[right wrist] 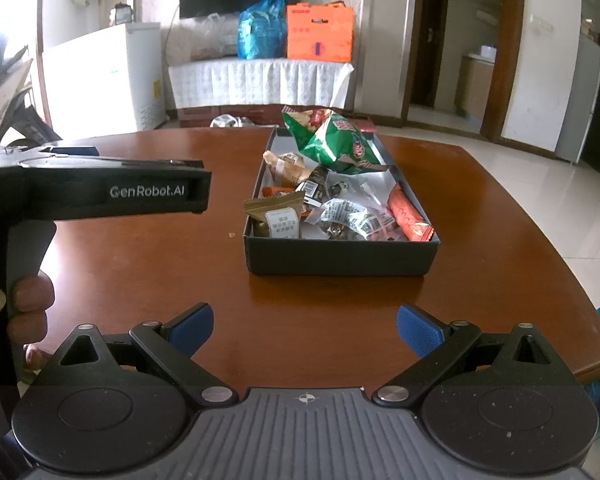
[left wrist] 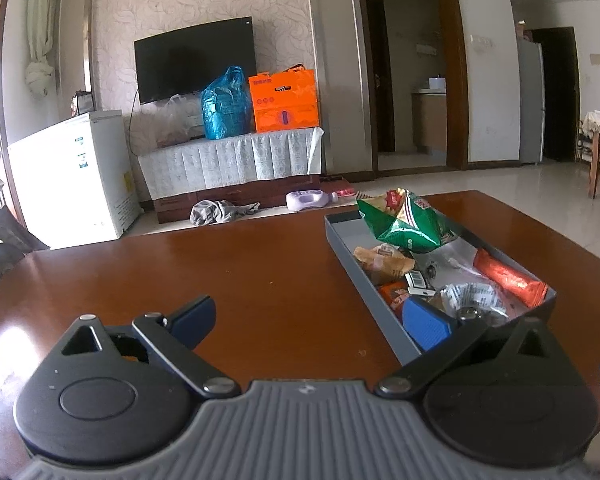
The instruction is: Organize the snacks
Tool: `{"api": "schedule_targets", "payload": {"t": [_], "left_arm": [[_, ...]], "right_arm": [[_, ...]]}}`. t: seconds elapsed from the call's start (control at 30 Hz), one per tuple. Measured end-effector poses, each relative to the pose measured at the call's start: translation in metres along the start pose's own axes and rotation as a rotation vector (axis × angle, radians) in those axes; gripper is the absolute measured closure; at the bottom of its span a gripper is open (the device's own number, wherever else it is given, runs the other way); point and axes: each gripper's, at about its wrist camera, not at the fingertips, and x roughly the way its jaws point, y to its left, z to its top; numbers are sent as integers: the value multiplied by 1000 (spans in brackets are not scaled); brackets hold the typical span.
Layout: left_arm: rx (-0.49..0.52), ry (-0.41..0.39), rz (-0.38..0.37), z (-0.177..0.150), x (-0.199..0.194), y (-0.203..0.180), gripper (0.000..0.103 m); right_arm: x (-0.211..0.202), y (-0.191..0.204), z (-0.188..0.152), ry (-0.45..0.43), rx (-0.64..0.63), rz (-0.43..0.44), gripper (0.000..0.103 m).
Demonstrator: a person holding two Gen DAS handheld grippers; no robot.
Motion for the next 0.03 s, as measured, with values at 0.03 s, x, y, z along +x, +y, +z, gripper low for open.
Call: {"api": "schedule_targets", "payload": {"t": [0.03], "left_arm": [[1,-5,8,0,-1,-1,1]], "right_arm": [[0,0,0,1,0,-2,4]]}}
